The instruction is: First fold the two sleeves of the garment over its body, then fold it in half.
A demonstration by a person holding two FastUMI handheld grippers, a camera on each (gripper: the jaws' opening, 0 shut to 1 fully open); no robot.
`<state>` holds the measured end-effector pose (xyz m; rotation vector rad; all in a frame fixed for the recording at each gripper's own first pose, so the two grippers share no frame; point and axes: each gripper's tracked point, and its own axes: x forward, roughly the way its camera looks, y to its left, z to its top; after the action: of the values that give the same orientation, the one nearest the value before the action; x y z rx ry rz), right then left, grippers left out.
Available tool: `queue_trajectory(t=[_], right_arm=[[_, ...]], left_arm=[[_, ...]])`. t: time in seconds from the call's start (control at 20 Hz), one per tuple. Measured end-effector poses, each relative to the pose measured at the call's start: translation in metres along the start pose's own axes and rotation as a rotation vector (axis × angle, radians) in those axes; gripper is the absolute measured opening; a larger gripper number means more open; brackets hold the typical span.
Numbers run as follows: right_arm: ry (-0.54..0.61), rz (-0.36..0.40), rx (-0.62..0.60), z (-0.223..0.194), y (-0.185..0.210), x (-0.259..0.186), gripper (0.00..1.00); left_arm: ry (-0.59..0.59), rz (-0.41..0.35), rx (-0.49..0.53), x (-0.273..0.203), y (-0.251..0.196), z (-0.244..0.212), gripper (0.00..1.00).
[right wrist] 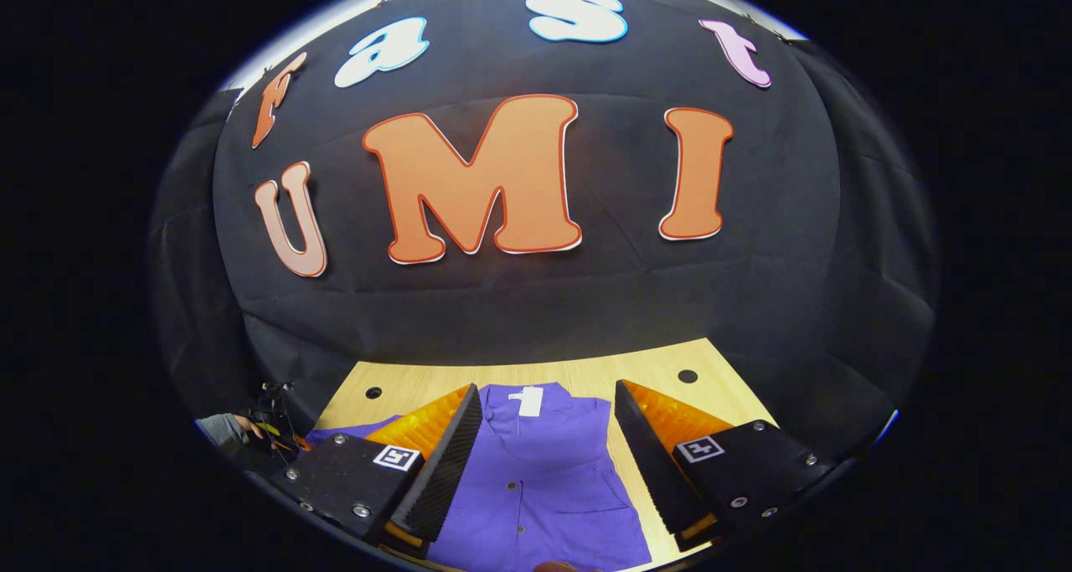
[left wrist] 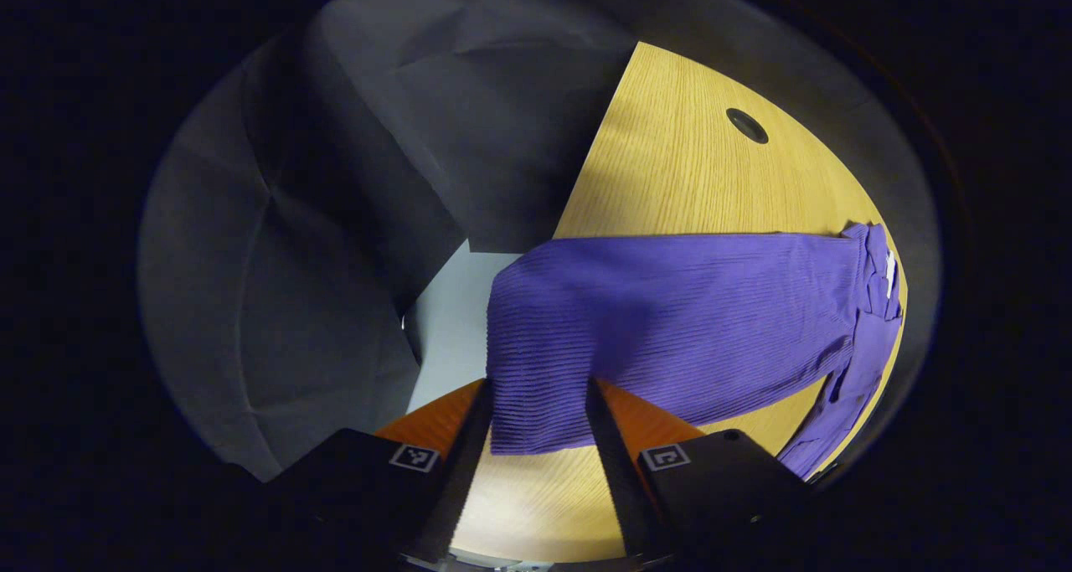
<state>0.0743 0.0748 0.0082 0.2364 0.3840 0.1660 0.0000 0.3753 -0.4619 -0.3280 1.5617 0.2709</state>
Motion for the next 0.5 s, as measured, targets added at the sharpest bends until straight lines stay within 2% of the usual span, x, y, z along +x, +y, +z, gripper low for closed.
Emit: queue_trajectory(t=[0.05, 0.1, 0.2, 0.25, 0.5], right_arm=[[0.002, -0.001, -0.002, -0.002, -0.002, 0.002, 0.95], [0.003, -0.002, -0.007, -0.002, -0.005, 0.002, 0.95], [0.008, -0.004, -0.014, -0.003, -0.011, 0.002, 0.95], [0.008, -0.009, -0.015, -0.002, -0.016, 0.001, 0.95], [0.007, -0.004, 0.021, 0.002, -0.042, 0.0, 0.95]], left_arm=[[0.002, -0.006, -0.002, 0.004, -0.007, 0.001, 0.69], [0.004, -0.016, -0.002, 0.005, -0.015, 0.003, 0.46], [0.008, -0.018, -0.013, 0.005, -0.024, 0.002, 0.19], [0.008, -0.024, -0.01, -0.002, -0.027, 0.001, 0.12], [-0.09, -0.043, 0.094, -0.053, -0.062, 0.018, 0.07]])
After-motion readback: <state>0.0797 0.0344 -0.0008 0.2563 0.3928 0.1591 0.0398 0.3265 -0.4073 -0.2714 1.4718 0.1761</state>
